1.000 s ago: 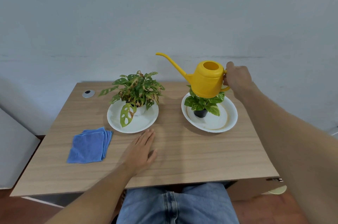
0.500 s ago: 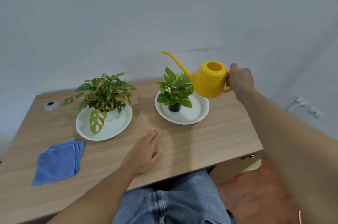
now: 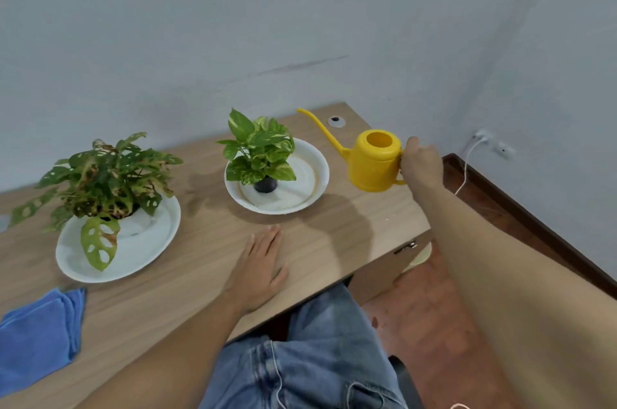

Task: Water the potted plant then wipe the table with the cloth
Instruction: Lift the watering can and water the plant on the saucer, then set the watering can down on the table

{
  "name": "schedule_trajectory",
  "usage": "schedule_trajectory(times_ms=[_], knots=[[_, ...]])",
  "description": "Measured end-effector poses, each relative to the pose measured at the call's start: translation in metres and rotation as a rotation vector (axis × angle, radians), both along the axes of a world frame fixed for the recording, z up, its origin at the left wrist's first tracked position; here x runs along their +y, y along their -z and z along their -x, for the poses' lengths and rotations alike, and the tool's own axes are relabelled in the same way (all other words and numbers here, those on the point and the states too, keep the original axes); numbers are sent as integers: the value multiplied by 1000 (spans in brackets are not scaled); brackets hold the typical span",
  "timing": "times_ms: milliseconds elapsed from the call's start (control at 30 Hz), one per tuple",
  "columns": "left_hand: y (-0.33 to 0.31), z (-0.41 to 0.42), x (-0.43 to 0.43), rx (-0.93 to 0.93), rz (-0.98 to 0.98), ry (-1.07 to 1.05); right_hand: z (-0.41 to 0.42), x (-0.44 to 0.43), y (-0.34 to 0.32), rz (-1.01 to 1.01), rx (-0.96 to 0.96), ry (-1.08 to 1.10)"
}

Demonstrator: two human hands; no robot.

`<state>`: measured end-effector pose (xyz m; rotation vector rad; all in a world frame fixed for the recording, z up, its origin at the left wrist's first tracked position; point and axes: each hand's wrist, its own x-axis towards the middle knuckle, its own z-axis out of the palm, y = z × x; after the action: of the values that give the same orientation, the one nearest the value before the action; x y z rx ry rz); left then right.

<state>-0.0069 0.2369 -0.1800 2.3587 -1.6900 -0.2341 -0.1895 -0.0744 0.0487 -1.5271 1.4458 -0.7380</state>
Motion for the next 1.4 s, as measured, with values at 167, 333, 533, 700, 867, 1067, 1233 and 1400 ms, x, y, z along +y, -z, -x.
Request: schedule_trajectory(times_ms=[167,333,533,700,867,1067,1233,1400], knots=[[4,1,-11,-1,9,-5,18,2,32,38,44,40],[2,3,-9,-1,27,-14,20,6,59,171,68,74],[1,4,-10,-11,17,-27,17,1,93,237,158,101],[-1,4,-10,-22,18,-28,19,-4,112,213,211,125],[-1,3,-9,-28,21,-29,22,-6,124,216,223,107],[-2,5,-9,-16,25,-36,26,-9,140,158,197,115],[-2,3,-9,-15,31,-35,34,-10,147,95,202,76],[0,3,-9,-6,26,-35,43,-15,146,72,278,-63]])
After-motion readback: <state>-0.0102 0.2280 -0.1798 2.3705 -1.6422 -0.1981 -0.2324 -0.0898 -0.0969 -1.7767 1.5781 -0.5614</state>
